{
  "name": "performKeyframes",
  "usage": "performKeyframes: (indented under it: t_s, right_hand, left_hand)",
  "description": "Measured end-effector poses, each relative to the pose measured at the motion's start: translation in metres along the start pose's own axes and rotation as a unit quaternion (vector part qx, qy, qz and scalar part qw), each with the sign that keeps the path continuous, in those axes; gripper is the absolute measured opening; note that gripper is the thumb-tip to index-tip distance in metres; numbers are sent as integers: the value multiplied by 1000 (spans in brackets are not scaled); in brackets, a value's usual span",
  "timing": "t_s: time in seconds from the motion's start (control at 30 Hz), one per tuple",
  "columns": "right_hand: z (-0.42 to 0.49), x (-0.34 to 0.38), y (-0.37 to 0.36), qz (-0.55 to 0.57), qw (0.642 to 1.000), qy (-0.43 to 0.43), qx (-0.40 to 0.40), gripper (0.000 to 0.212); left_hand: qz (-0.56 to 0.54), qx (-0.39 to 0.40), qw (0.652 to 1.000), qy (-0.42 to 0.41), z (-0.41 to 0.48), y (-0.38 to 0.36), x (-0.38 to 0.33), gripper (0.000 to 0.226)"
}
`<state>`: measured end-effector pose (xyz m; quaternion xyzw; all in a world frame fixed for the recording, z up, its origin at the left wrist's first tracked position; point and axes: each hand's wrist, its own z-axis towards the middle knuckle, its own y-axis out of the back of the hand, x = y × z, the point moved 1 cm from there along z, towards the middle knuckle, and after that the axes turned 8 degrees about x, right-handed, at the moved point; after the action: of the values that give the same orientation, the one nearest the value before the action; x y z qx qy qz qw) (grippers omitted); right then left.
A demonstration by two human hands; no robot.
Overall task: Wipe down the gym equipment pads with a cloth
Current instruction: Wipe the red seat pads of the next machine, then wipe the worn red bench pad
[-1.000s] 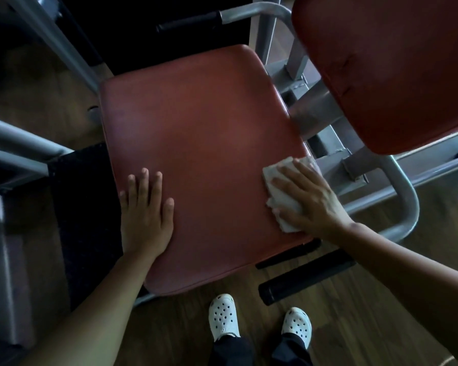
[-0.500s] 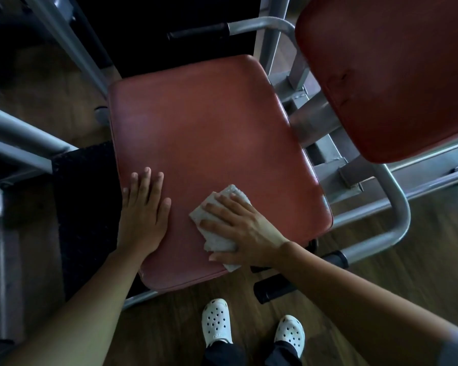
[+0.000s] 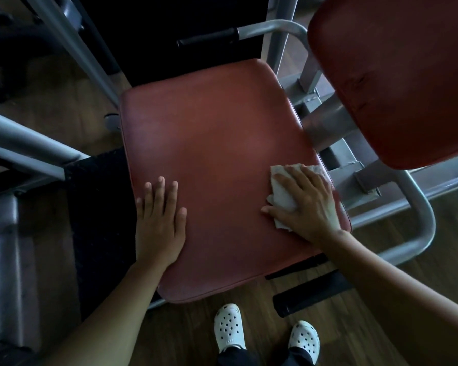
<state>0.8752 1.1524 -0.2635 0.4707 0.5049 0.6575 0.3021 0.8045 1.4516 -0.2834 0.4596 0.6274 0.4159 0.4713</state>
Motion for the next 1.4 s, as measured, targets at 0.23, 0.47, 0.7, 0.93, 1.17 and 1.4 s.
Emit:
performKeyframes:
  t_s: [0.23, 0.47, 0.7, 0.93, 1.17, 1.4]
  right_hand:
    - [-14, 43, -12, -10, 997, -32, -66, 55]
    - [-16, 53, 23, -8, 996, -83, -23, 54]
    - [-51, 66, 110, 20, 991, -130, -31, 49]
    - [-118, 54, 198, 0, 974, -215, -75, 50]
    - [-208, 10, 264, -18, 939, -319, -128, 46]
    - [-305, -81, 320, -35, 898, -405, -171, 46]
  left_hand:
    - [-29, 14, 999, 38, -3, 8, -14, 65]
    - [-121, 26, 992, 36, -24, 39, -66, 69]
    - [-191, 30, 979, -57, -45, 96, -132, 58]
    - [-131, 15, 981, -141, -78, 161, -211, 56]
    - [-136, 43, 959, -244, -115, 178, -303, 58]
    - [-116, 107, 935, -316, -141, 157, -437, 71]
